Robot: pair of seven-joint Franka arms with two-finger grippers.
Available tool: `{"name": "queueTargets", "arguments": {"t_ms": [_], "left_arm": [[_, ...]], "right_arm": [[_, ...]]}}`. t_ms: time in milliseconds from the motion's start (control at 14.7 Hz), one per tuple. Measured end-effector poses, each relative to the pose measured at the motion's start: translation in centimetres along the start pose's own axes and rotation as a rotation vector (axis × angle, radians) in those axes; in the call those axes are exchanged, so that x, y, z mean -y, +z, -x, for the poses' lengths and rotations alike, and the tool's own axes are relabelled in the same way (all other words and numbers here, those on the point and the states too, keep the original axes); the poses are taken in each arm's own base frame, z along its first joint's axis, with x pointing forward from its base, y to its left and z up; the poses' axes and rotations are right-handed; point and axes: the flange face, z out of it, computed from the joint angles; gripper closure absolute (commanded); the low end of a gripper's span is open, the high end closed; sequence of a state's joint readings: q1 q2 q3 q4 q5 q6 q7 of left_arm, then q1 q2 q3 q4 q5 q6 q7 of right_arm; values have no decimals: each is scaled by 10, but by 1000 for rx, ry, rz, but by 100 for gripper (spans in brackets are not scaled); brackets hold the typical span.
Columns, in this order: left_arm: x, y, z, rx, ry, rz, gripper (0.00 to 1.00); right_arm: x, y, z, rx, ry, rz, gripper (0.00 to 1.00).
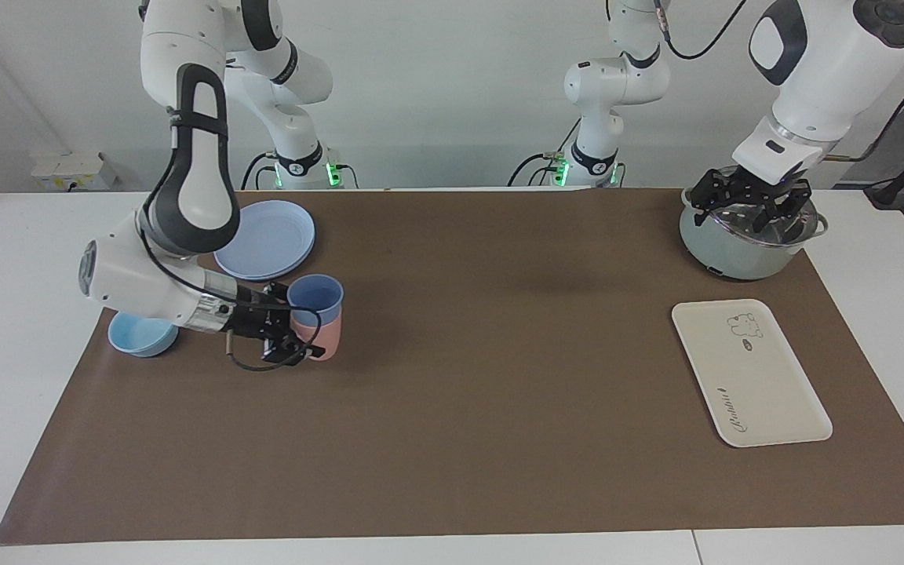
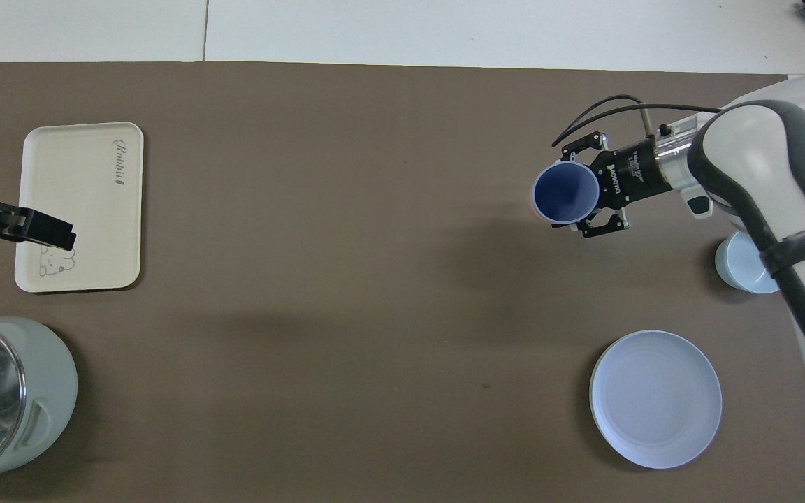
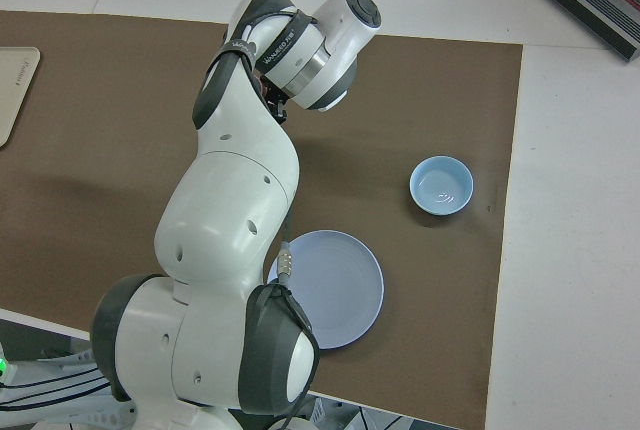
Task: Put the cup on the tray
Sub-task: 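Carry the blue cup toward center while the left gripper reaches toward it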
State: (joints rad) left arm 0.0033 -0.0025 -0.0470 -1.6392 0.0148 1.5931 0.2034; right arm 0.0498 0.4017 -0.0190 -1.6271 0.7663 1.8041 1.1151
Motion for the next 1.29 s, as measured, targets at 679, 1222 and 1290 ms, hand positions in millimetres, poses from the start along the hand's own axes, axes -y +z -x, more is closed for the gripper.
{"name": "queueTargets", "arguments": {"t_ms": [679,1222,1290], "left_arm": [[-29,5,-9,-41,-145,17,0],[-181,-23,-18,-125,-502,337,8],[-192,-29,-18,-145,-528,376,10]], "right_arm": [[-1,80,172,10,55,-5,100],[-2,108,214,9,81,-75,100],[-2,107,213,8,83,-76,100]]}}
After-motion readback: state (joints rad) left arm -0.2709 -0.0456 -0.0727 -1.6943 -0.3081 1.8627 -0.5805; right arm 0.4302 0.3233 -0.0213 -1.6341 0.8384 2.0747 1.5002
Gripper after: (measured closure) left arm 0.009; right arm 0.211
